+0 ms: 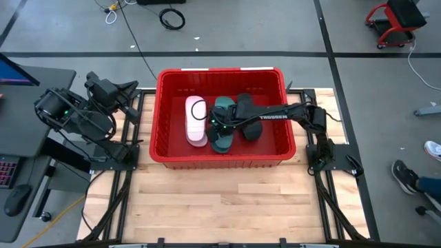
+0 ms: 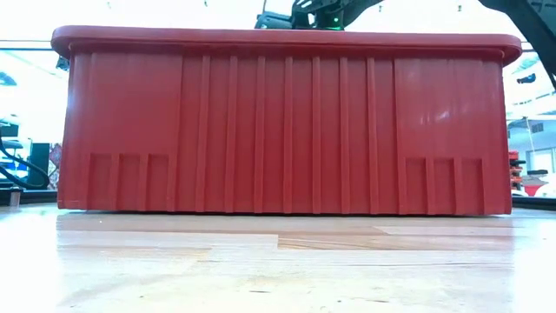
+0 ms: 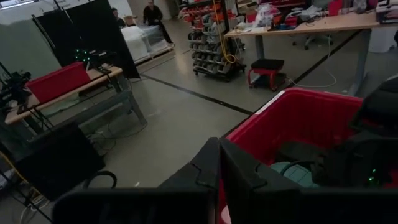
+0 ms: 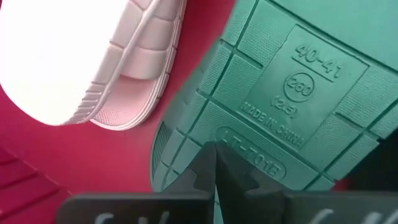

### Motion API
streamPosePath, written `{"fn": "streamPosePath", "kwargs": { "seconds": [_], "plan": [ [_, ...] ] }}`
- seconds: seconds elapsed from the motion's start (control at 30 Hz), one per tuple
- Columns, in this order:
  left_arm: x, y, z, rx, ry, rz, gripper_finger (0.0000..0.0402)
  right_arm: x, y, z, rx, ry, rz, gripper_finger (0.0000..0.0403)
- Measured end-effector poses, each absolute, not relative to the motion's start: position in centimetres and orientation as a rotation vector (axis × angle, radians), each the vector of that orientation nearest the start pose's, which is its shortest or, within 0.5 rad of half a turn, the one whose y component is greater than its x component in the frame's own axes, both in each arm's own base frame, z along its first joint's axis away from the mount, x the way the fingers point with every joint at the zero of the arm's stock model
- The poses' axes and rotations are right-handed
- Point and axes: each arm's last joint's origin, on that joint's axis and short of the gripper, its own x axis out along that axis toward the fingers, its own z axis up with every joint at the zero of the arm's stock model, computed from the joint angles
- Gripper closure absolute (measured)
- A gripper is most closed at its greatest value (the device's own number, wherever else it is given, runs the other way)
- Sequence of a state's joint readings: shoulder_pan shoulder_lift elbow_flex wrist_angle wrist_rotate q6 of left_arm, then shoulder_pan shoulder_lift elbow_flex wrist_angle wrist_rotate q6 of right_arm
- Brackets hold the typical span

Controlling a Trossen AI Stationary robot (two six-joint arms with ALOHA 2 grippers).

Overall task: Pick and place slides into bin
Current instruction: Adjust the slides in the red bin

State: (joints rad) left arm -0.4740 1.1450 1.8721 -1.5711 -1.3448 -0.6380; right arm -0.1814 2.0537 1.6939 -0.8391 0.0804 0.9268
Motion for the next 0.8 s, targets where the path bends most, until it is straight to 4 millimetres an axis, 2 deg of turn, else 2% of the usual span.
{"fn": "streamPosePath", "kwargs": {
  "seconds": [0.23,0.47,0.63,0.8],
  "plan": [
    [10.5,-2.2,49.6,0.086,0.24,0.925,0.0387,41.6,-8.4,22.5,0.827,1.005,-0.766,0.0392],
    [10.5,-2.2,49.6,0.067,0.231,0.926,0.0384,39.1,-8.8,24.8,0.719,1.088,-0.815,0.0392],
    [10.7,-2.3,49.6,0.075,0.236,0.927,0.0393,38.2,-10.2,25.1,0.523,1.171,-0.749,0.0392],
    [11.2,-2.6,49.4,0.084,0.243,0.927,0.0385,38.1,-11.1,24.3,0.343,1.274,-0.613,0.0392]
  ]
}}
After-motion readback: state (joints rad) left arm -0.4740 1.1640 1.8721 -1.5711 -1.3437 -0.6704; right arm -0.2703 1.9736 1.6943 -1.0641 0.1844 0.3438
